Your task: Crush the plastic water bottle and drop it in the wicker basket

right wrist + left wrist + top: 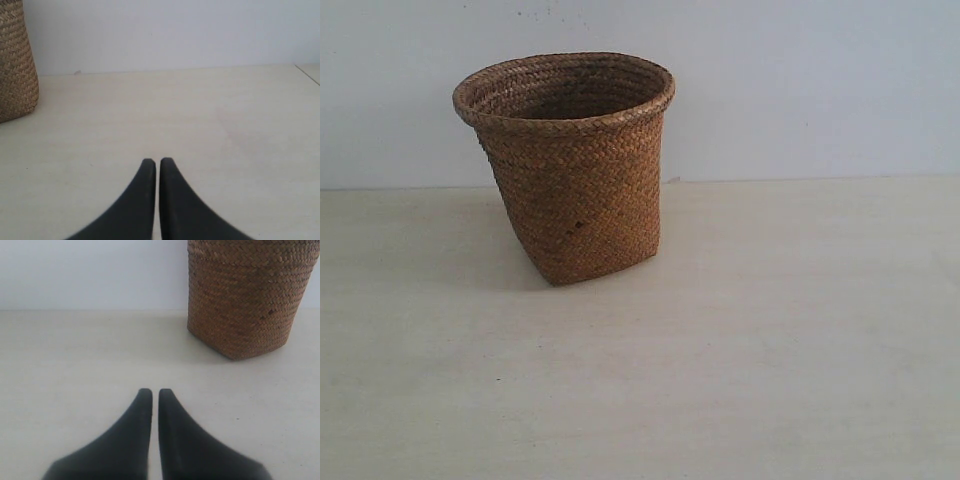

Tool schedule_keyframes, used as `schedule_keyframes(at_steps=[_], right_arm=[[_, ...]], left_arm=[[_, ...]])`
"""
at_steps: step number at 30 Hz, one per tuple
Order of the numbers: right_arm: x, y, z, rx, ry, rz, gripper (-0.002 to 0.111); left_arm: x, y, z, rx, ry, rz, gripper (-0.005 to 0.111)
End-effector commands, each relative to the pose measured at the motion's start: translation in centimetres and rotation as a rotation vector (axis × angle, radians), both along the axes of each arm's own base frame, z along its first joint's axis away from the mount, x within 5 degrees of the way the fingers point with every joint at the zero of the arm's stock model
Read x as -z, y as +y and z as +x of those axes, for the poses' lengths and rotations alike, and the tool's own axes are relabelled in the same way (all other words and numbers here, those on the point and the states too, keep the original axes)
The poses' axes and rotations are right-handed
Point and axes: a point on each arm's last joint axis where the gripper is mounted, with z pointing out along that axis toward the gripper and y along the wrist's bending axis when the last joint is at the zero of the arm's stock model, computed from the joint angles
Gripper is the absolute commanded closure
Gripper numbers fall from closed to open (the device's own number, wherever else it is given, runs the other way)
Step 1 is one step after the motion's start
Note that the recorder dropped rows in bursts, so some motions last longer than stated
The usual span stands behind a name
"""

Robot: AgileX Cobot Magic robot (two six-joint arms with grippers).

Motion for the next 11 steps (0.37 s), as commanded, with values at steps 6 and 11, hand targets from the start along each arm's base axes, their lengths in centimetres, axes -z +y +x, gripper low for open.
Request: schedule_keyframes(at_steps=[6,11], right_arm=[[-0.1,-0.04,-0.03,0.005,-0.011,-0.01,0.108],[-0.1,-0.04,-0.03,0.005,-0.011,-0.01,0.108]], left_arm=[[0.23,0.01,-0.04,-0.003,0.014,-0.007,0.103],[0.23,0.01,-0.04,-0.003,0.014,-0.007,0.103]])
